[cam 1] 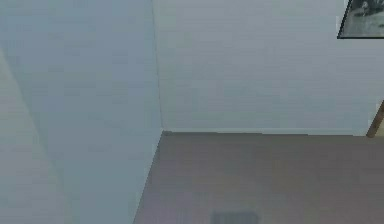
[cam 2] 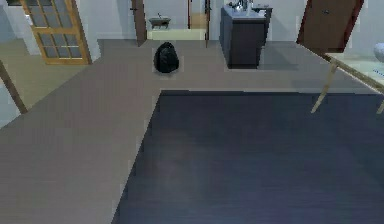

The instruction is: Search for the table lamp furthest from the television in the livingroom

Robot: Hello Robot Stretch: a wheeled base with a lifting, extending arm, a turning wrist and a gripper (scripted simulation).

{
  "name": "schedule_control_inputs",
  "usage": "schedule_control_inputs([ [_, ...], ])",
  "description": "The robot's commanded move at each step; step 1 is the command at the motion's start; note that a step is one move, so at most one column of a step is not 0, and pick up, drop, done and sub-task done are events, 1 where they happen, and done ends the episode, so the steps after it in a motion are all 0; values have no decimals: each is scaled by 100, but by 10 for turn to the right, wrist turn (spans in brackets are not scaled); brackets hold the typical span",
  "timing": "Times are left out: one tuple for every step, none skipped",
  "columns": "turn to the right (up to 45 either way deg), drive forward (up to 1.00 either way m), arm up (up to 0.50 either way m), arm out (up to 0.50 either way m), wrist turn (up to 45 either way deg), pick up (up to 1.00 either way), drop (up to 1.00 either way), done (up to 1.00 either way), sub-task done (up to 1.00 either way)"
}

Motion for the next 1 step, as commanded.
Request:
schedule_control_inputs([
  [-450, 0, 0, 0, 0, 0, 0, 0, 0],
])
